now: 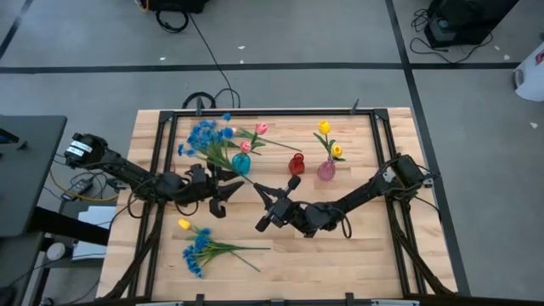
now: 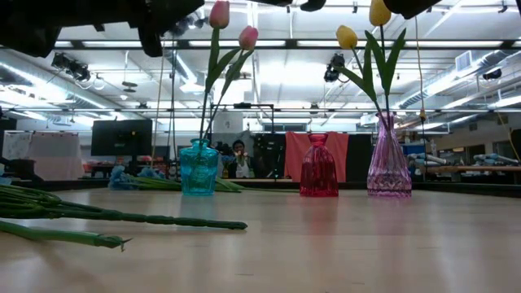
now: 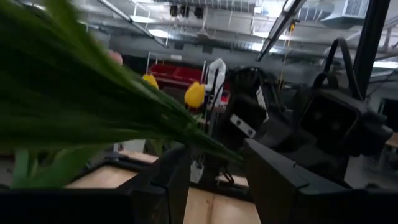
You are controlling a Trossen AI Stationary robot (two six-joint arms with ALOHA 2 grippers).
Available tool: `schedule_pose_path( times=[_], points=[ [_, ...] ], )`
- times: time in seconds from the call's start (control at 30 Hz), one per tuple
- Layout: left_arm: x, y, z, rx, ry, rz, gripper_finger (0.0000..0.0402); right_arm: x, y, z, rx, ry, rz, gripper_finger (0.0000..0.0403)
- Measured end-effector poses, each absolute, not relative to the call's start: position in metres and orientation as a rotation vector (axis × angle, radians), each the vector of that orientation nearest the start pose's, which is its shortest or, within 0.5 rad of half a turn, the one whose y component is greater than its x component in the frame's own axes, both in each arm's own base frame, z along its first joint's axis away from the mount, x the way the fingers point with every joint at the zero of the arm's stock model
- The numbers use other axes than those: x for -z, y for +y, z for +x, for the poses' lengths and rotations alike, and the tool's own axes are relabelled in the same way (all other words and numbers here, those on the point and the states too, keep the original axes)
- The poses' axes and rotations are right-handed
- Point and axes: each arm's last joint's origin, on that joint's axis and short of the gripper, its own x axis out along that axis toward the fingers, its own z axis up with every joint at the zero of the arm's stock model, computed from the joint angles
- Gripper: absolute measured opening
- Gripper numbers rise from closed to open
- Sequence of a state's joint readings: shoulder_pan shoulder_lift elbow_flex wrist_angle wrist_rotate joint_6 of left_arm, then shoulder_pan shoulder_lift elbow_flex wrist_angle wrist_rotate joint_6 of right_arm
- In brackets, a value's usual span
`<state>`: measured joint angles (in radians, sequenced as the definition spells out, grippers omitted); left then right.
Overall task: Sort flowers into vase by color
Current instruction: Put the middle blue flower into the red vase
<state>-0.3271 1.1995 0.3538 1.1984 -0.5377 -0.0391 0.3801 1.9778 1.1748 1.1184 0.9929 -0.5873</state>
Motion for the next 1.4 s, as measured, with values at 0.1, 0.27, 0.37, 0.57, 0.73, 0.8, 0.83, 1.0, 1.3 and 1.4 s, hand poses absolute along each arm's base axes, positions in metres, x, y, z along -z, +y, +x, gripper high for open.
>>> schedule_pose_path(
  times=[0.1,0.27,0.37,0.57,0.73,0.8,0.83,1.0,1.3,1.4],
  points=[
    [-0.240,-0.056,0.211,-0.204,-0.347,-0.187,0.0152,-0.236,0.133,0.397,0.641,-0.058,-0.367,0.0029],
    [-0.241,-0.056,0.210,-0.207,-0.358,-0.169,0.0152,-0.235,0.134,0.397,0.625,-0.053,-0.378,0.0029],
    [-0.242,-0.056,0.210,-0.208,-0.368,-0.168,0.0152,-0.234,0.135,0.397,0.618,-0.039,-0.390,0.0029],
    [-0.245,-0.055,0.209,-0.214,-0.389,-0.155,0.0152,-0.230,0.138,0.398,0.571,-0.018,-0.424,0.0029],
    [-0.245,-0.055,0.209,-0.225,-0.385,-0.126,0.0142,-0.230,0.138,0.398,0.585,-0.009,-0.426,0.0030],
    [-0.245,-0.055,0.209,-0.229,-0.383,-0.111,0.0124,-0.228,0.136,0.399,0.586,0.006,-0.437,0.0034],
    [-0.245,-0.055,0.209,-0.230,-0.382,-0.108,0.0112,-0.227,0.135,0.400,0.586,0.018,-0.446,0.0038],
    [-0.243,-0.055,0.210,-0.233,-0.360,-0.095,0.0049,-0.223,0.131,0.401,0.589,0.057,-0.458,0.0083],
    [-0.240,-0.056,0.211,-0.234,-0.327,-0.060,0.0027,-0.229,0.139,0.390,0.757,0.129,-0.443,0.0210],
    [-0.236,-0.056,0.212,-0.233,-0.289,-0.040,0.0039,-0.238,0.146,0.381,0.734,0.170,-0.472,0.0237]
  ],
)
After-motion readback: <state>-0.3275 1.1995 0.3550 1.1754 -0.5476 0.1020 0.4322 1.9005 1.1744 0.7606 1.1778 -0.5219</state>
